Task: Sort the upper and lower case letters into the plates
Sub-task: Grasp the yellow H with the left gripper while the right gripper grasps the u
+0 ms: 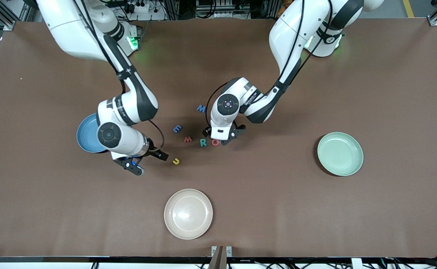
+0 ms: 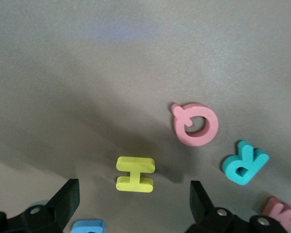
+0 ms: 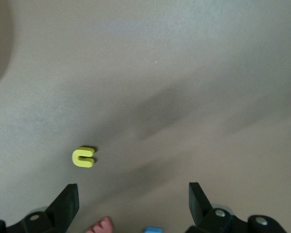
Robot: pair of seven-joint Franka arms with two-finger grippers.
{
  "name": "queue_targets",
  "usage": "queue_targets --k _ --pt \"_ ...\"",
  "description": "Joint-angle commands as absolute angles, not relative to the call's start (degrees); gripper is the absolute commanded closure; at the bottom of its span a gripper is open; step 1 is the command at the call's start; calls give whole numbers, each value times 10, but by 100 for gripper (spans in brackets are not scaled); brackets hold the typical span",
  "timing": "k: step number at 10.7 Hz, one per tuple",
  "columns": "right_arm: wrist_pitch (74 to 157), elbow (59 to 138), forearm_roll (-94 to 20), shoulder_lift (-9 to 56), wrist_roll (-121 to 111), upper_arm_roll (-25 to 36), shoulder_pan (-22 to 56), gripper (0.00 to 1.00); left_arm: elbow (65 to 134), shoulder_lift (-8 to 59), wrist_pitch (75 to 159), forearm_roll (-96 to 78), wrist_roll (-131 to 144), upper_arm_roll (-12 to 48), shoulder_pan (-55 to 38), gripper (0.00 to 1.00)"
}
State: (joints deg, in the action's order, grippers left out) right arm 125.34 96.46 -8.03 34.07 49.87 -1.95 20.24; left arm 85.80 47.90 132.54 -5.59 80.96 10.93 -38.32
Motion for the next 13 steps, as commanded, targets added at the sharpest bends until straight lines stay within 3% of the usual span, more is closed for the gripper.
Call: queue_targets --k 1,3,13 --pt "1273 931 -91 371 570 -18 221 0 858 484 1326 -39 834 104 -395 0" --pt "1316 930 -91 388 585 -18 226 0 862 485 1326 -38 838 104 -396 0" --pt "1366 929 -88 436 614 -18 251 0 860 493 1326 -20 837 103 -396 0"
